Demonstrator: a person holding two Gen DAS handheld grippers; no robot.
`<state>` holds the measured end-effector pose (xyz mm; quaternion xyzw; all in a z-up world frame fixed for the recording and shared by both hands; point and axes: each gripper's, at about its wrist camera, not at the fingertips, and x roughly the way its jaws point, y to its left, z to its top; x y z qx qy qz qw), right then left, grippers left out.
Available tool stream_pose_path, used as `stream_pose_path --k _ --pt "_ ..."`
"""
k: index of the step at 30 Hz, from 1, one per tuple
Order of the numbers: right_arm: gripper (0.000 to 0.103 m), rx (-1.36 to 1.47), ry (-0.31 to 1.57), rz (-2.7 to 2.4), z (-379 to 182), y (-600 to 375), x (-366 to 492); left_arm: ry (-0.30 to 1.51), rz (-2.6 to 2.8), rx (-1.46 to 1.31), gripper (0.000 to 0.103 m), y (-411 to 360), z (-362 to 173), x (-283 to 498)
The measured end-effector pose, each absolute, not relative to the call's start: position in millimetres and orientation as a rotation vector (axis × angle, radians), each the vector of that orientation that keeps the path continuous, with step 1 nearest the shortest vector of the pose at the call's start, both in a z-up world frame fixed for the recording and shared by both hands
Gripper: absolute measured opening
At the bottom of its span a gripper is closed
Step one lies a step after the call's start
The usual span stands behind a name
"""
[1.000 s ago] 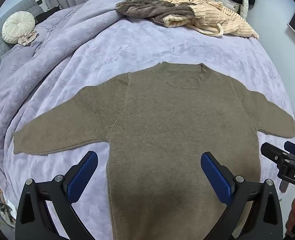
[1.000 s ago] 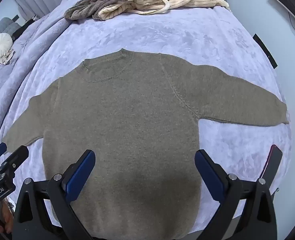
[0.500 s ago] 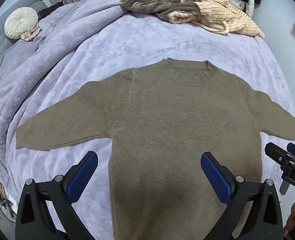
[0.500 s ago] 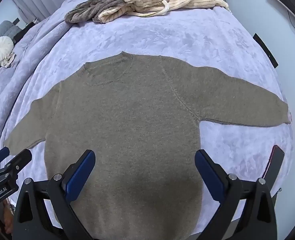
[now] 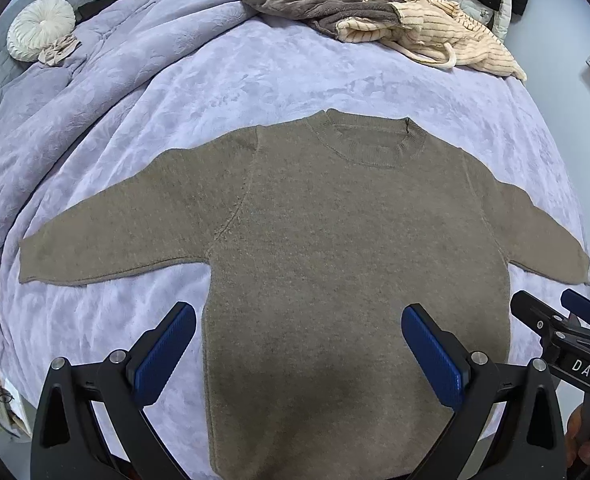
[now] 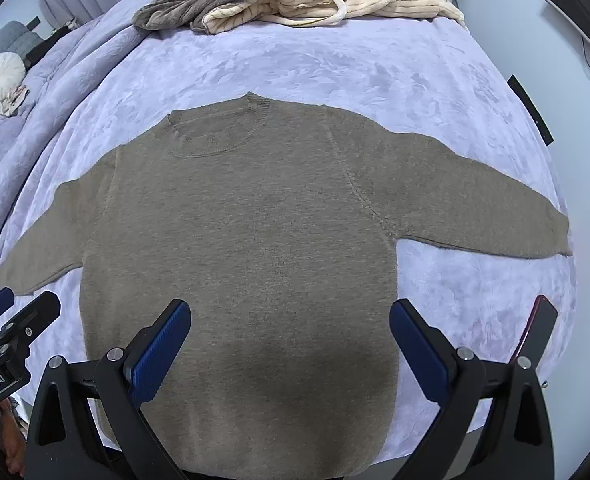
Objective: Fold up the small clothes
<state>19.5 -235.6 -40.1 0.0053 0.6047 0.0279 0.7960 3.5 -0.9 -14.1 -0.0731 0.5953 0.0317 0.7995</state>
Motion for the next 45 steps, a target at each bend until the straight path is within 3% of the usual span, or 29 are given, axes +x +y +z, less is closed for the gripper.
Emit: stream_pose_path --k 45 --pt "0.1 -0.003 1.311 0.051 -37.9 -234.8 15.8 1.289 0.047 -0.178 0.103 -5.3 -11.8 -5.2"
